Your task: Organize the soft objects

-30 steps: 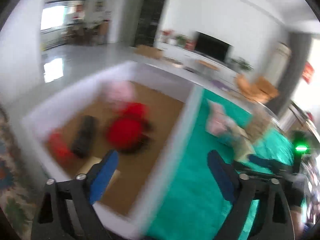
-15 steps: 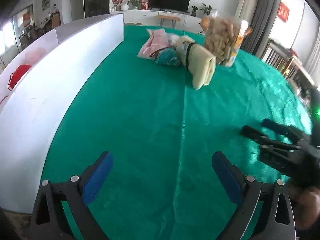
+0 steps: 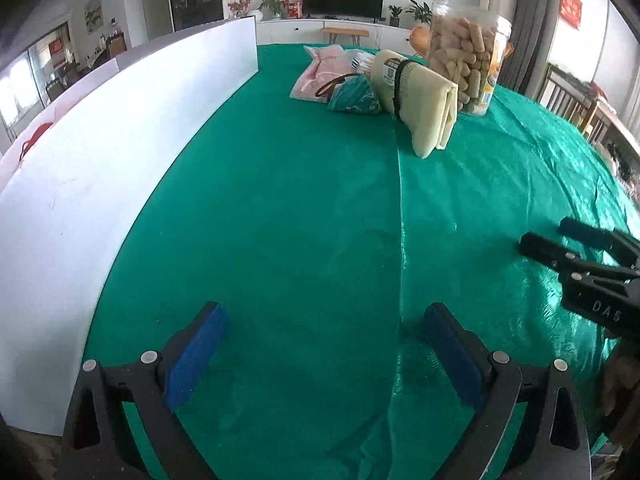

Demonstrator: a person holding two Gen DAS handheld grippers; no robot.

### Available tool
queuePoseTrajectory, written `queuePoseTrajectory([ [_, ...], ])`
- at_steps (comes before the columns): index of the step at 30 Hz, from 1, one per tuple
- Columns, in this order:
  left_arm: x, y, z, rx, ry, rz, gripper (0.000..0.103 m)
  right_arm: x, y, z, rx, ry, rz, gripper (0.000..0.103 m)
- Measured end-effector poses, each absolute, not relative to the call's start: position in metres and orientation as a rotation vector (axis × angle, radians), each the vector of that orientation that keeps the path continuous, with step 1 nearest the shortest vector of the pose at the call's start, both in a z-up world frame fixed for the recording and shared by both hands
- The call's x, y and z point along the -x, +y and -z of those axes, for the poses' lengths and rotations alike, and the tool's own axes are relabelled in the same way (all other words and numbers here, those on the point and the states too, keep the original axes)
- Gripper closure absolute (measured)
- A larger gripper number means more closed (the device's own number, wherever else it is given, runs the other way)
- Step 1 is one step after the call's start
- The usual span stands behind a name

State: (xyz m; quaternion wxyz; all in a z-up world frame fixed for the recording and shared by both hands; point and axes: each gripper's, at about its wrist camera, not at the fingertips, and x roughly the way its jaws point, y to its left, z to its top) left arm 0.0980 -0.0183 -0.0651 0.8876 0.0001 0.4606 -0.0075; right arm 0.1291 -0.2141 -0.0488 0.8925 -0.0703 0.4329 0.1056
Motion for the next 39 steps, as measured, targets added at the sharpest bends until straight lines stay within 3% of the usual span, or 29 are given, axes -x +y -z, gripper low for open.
queuePoseTrajectory([
  [2, -0.098, -0.019, 0.066, -0.005, 0.964, 0.012, 0.000, -0.129, -0.214, 0.049, 0.146, 0.898, -0.217, 0.025],
  [39, -0.107, -0.005, 0.066, 0.007, 0.957, -0.025, 0.000, -0.130, -0.215, 0.049, 0.142, 0.900, -0.208, 0.022],
])
